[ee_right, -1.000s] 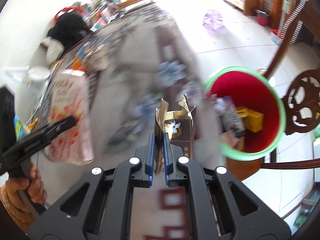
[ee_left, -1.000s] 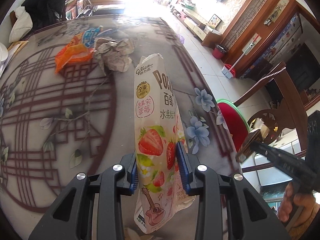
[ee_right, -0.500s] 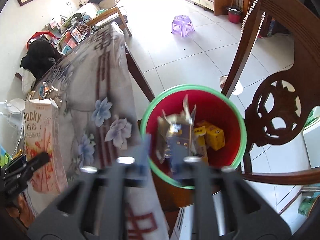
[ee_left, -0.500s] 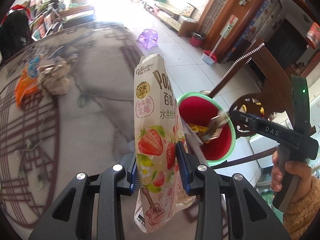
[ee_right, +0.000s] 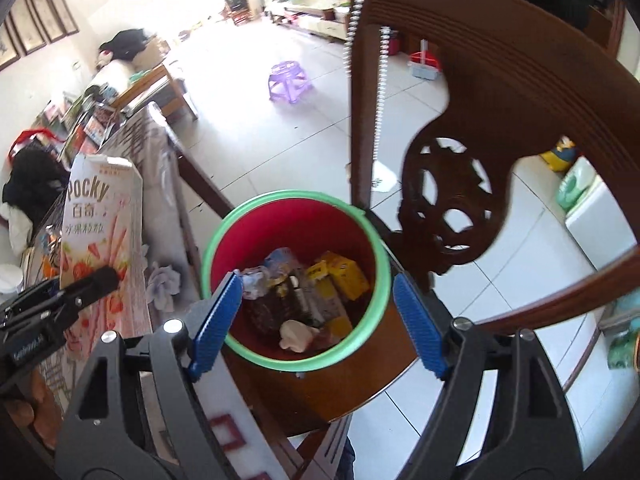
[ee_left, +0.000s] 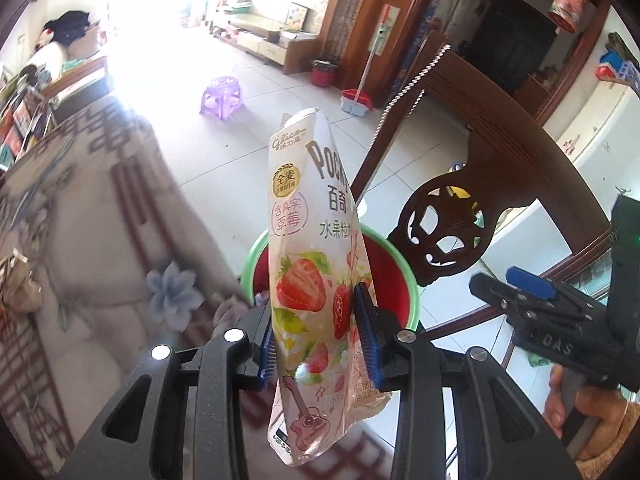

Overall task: Collect trash
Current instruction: 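Open the left tool over the red bin to drop the Pocky box, then move both tools back over the table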

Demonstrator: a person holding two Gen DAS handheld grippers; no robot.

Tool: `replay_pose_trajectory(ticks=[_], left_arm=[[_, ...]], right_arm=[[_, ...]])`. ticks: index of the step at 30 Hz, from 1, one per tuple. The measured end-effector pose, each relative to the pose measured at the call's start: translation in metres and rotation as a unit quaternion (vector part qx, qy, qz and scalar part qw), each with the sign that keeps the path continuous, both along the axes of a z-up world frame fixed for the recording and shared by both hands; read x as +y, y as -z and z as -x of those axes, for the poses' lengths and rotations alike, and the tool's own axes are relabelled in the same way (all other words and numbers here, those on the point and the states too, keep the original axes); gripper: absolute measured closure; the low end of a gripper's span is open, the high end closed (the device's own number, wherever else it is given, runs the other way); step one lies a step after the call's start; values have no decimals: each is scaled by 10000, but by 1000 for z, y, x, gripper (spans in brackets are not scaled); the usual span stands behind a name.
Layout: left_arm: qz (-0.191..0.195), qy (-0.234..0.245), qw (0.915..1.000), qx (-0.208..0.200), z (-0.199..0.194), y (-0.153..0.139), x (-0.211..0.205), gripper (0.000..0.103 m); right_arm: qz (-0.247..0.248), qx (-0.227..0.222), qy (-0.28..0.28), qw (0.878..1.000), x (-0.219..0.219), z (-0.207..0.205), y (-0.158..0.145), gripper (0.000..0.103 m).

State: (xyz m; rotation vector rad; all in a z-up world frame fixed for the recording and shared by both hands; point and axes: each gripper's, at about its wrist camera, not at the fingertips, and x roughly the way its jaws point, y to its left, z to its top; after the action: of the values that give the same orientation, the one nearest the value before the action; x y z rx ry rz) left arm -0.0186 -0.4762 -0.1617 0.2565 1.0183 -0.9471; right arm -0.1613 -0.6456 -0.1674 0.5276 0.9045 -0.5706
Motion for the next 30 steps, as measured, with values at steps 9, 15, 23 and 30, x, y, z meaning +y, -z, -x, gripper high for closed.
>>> replay_pose_trajectory(ticks=[9, 15, 23, 30], left_arm=[[219, -31, 9995, -222, 5, -23, 6, 33], [386, -549, 9975, -234, -10, -32, 75, 33], [27, -1897, 9818, 58, -51, 4, 228, 33], [-359, -3007, 9521, 431, -83, 41, 353, 33]], right_arm=[[126, -93, 307, 9994, 1, 24, -9, 27], [131, -158, 42, 9998, 27, 0, -13, 26], [151, -155, -1176, 9928, 124, -83, -17, 26], [117, -149, -2460, 9691, 226, -177, -9, 26]])
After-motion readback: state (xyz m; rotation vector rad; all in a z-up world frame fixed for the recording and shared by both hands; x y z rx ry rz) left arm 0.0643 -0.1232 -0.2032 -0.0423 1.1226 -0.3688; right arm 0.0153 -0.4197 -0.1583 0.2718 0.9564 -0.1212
